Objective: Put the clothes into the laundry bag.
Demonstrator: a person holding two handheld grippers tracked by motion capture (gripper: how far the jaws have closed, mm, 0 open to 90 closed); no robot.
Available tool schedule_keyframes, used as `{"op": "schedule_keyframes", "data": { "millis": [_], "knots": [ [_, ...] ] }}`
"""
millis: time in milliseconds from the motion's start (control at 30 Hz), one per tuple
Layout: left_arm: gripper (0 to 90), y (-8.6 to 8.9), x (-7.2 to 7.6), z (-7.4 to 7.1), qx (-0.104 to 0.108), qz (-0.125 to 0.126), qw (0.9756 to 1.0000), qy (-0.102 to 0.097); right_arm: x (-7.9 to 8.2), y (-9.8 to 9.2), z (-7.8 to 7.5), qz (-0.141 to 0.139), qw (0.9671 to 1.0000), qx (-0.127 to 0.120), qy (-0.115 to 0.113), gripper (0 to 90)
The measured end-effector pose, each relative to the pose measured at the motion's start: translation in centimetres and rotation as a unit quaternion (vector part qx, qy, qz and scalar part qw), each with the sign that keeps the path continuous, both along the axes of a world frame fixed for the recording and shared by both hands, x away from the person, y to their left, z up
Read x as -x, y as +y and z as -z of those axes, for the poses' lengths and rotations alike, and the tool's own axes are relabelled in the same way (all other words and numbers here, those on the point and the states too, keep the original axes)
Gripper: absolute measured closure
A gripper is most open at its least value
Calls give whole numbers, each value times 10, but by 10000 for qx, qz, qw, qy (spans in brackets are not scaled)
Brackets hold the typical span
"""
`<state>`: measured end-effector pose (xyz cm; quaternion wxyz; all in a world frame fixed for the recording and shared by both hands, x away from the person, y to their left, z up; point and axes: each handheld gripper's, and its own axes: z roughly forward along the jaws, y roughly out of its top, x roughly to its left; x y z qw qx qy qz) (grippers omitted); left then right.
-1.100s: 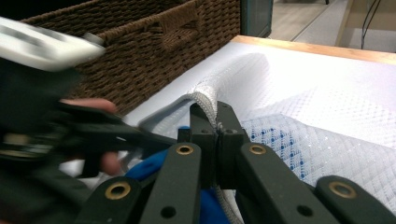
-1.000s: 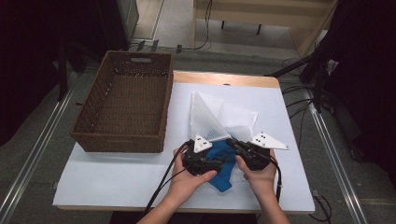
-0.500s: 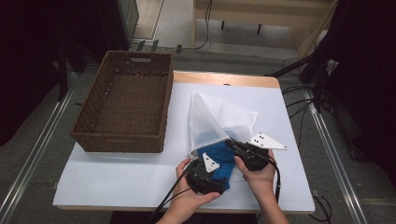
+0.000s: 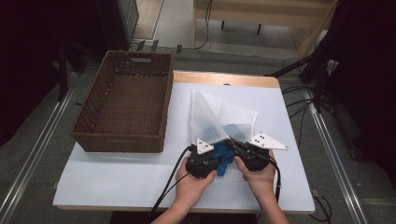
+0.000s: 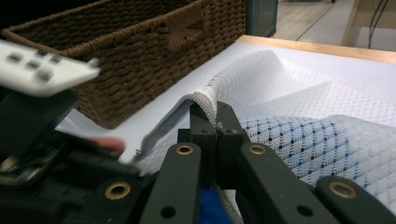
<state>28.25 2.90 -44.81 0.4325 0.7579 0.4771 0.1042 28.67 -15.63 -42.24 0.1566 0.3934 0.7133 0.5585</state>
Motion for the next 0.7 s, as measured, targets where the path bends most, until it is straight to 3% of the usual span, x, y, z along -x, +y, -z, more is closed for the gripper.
{"op": "schedule_keyframes", "data": {
  "millis": [100,167,267,300,367,433,500,567,633,700],
  "knots": [
    [761,-2,-10,-8,-18,-264,9991,-326,2,-1,-6,12,10000,-36,-85,898],
    [763,-3,-16,-8,-50,-549,9971,-519,3,-2,-8,40,9999,-77,-119,898],
    [738,-8,-25,3,-446,-829,9928,-735,1,-4,-7,63,9999,-64,-116,898],
    [692,-11,-28,10,-668,-819,9923,-647,1,-5,-6,70,9999,-47,-73,898],
    [548,-11,-31,19,-792,-701,9934,-448,-3,-5,1,82,9999,57,2,898],
    [518,-8,-28,22,-691,-582,9952,-387,-3,-5,3,96,9999,71,31,898],
    [374,-4,-22,17,-496,-412,9971,-392,-5,-7,4,118,9999,60,54,898],
    [320,0,-15,10,-369,-273,9980,-441,-6,-8,4,148,9999,33,29,897],
    [306,3,-5,3,-337,-159,9978,-549,-6,-9,4,155,9999,16,45,898],
    [276,3,2,2,-388,-26,9980,-489,-6,-10,4,179,9998,6,51,897]
  ]
}}
